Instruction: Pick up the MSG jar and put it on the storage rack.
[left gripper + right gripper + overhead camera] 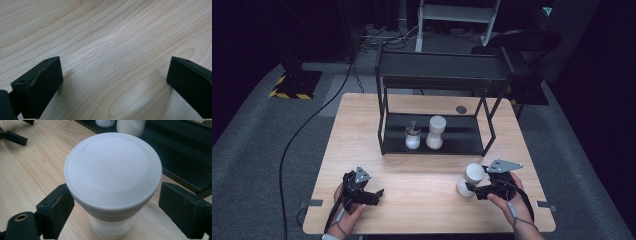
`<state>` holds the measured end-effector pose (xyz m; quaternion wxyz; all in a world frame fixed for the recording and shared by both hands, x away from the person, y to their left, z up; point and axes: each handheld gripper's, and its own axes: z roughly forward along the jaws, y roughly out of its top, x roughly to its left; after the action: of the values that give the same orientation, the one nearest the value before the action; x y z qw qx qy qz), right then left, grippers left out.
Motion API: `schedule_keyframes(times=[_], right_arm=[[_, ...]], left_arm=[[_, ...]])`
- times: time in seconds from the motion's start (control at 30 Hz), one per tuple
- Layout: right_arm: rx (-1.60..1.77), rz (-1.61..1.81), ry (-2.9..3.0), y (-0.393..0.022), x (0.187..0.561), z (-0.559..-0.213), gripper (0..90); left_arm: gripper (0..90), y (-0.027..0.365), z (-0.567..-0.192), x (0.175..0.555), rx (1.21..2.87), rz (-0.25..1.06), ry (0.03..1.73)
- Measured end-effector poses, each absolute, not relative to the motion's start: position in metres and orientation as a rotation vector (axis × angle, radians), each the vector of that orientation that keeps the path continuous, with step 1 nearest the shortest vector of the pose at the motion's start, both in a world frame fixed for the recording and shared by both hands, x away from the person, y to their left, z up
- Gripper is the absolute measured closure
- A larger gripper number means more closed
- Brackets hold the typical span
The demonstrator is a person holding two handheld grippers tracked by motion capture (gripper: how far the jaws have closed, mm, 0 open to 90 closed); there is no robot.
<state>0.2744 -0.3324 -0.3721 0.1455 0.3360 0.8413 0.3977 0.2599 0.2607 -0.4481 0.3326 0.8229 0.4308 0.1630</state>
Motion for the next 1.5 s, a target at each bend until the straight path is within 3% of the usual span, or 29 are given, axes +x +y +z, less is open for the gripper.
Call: schedule_keyframes(times=[0.23,0.37,0.83,1.5], right_arm=[[0.942,1.158,2.435,-0.326,0.279,-0.374,22.5],[0.932,1.133,2.434,-0.319,0.279,-0.372,32.6],[0.888,1.129,2.475,-0.316,0.287,-0.361,33.1],[0.827,1.16,2.421,-0.322,0.305,-0.318,33.1]], left_arm=[[0.6,0.261,-0.448,0.26,2.149,0.426,1.125],[0.6,0.261,-0.448,0.26,2.149,0.426,1.126],[0.6,0.261,-0.449,0.26,2.145,0.427,1.127],[0.6,0.26,-0.448,0.26,2.144,0.43,1.133]])
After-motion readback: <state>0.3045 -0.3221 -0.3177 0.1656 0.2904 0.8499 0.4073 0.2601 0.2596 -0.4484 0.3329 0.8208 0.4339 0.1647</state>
